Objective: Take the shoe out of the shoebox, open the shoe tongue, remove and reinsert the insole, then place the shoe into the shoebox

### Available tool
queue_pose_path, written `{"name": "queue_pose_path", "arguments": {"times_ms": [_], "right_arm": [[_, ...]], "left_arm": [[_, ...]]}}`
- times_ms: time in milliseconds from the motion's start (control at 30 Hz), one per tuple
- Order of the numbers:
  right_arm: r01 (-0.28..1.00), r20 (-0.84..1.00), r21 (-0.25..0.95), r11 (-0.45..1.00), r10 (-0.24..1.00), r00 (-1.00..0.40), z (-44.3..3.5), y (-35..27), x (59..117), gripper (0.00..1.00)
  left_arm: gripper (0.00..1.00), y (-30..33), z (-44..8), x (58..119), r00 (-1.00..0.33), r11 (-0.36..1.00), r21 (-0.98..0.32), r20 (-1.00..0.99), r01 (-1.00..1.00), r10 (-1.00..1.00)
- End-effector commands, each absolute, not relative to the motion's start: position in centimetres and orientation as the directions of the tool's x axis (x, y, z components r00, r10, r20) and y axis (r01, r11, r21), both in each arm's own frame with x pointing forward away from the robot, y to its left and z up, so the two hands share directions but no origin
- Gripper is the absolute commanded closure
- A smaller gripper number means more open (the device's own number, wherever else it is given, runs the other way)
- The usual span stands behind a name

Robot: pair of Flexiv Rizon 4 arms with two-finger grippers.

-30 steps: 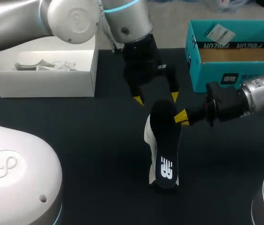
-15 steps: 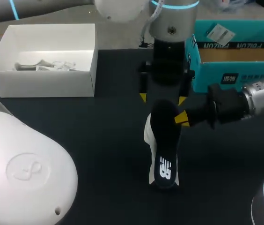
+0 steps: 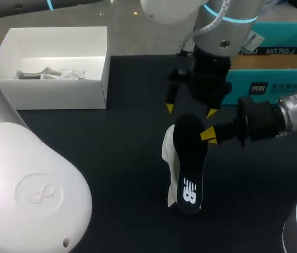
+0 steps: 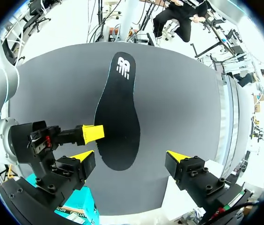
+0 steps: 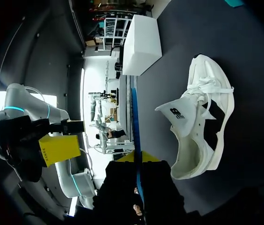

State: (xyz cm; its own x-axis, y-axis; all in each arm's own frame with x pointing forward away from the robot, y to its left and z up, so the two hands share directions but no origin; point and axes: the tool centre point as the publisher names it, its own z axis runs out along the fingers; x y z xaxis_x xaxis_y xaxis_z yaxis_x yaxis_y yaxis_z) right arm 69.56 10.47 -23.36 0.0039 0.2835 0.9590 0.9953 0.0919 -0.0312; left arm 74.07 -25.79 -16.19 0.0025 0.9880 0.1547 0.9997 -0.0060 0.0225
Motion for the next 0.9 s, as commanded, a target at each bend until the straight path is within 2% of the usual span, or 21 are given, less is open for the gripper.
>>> {"name": "queue_pose_path", "arguments": {"times_ms": [33, 267, 367, 500, 633, 900], "right_arm": [[0.996, 0.960, -0.032, 0.084, 0.279, 0.007, -23.33, 10.43, 69.57, 1.00], [0.998, 0.963, -0.032, 0.051, 0.267, 0.018, -22.92, 9.70, 70.09, 1.00], [0.999, 0.964, -0.028, 0.047, 0.266, 0.015, -22.65, 9.55, 70.17, 1.00], [0.999, 0.964, -0.024, 0.047, 0.265, 0.010, -22.54, 9.51, 70.16, 1.00], [0.999, 0.964, -0.025, 0.046, 0.265, 0.012, -22.57, 9.46, 70.07, 1.00], [0.999, 0.965, -0.025, 0.045, 0.261, 0.013, -22.64, 9.46, 69.98, 1.00]], "left_arm": [[0.00, -24.61, -15.89, 73.62, 0.016, -0.020, 0.071, 0.063, 0.997, 0.998], [0.00, -24.37, -16.07, 73.69, 0.042, -0.030, 0.164, -0.065, 0.986, 0.997], [0.00, -24.36, -16.29, 73.74, 0.048, -0.027, 0.153, -0.133, 0.988, 0.990], [0.00, -24.50, -16.29, 74.17, 0.035, -0.018, 0.070, -0.250, 0.997, 0.968], [0.00, -24.86, -16.42, 74.16, 0.062, -0.051, 0.051, -0.247, 0.997, 0.967], [0.00, -25.12, -16.45, 73.87, 0.105, -0.088, 0.098, -0.185, 0.991, 0.977]]}}
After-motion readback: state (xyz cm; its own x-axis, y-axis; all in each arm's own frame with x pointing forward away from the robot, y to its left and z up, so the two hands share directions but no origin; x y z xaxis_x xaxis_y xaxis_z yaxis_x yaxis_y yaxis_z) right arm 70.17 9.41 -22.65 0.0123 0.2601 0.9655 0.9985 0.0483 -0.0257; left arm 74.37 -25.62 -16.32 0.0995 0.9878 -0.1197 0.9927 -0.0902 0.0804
